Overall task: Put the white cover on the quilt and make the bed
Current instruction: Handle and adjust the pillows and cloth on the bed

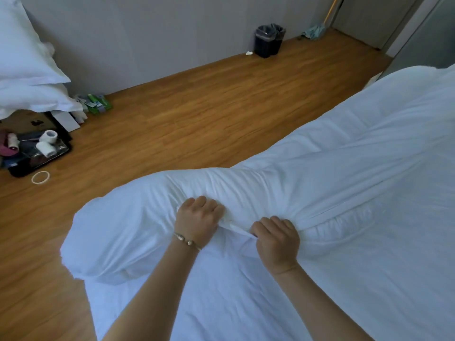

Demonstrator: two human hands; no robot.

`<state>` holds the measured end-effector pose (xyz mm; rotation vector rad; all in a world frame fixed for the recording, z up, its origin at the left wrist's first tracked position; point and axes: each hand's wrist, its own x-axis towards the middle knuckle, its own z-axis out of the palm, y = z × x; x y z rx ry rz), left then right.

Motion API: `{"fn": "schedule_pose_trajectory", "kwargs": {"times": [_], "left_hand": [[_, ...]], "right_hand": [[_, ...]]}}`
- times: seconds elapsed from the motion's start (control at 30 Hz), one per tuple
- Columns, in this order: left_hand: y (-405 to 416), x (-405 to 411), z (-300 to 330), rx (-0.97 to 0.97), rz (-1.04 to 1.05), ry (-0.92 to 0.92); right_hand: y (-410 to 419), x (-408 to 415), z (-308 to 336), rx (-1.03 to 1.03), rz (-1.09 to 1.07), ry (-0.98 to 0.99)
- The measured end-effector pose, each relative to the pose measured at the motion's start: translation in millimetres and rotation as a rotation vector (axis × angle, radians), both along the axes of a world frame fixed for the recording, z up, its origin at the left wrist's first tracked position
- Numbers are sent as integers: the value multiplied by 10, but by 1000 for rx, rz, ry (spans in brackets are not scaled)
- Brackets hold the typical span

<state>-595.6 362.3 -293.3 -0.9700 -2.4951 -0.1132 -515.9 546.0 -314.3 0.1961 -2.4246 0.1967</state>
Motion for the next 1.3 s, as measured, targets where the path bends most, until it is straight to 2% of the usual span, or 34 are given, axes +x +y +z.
{"fn": "schedule_pose_trajectory", "kwargs": {"times": [0.13, 0.3, 0.37, 0.5, 0.57, 0.63, 0.7, 0.77, 0.8, 0.83, 0.9, 1.0, 1.07, 1.13, 1.17, 1.2, 1.27, 1.3], "left_hand": [[-71, 394, -195, 95, -3, 123], [-282, 524, 90, 28, -86, -176], [-255, 401, 145, 12, -38, -193], [-119, 166, 97, 110, 53, -162], [-124, 232, -14, 148, 32, -77], [-136, 373, -118, 182, 6, -17], [-119, 507, -160, 259, 10, -15], [-131, 667, -197, 339, 40, -38], [-151, 771, -230, 346, 47, -49], [-169, 881, -249, 324, 44, -82], [-172, 1129, -298, 246, 24, -168], [-170, 1495, -256, 188, -2, -411], [-239, 1575, -45, 282, -133, -589], [-357, 1341, 326, 383, -231, -583], [-422, 1099, 516, 294, -195, -509], [-497, 797, 677, 85, -116, -493], [-570, 300, 830, -395, 123, -711], [-554, 184, 813, -517, 175, -816]], "right_hand": [[330, 9, -136, 131, 260, -226], [458, -249, 101, 235, 396, -239], [341, -304, 158, 219, 309, -179], [-77, -153, 89, -93, -96, -122], [-143, 5, 23, -70, -161, -160], [-77, 211, 43, -5, -110, -296], [1, 366, 227, -8, -28, -519], [69, 324, 496, -136, -27, -706], [63, 258, 641, -223, -37, -733], [44, 193, 746, -283, -43, -667], [-27, 116, 759, -226, -72, -493], [-126, 206, 443, -142, -152, -640], [-106, 368, 274, -160, -170, -673], [-36, 477, 212, -194, -152, -629], [-28, 504, 222, -208, -149, -602], [-32, 517, 232, -219, -153, -588], [-39, 574, 205, -228, -169, -571], [-49, 599, 193, -223, -177, -551]]}}
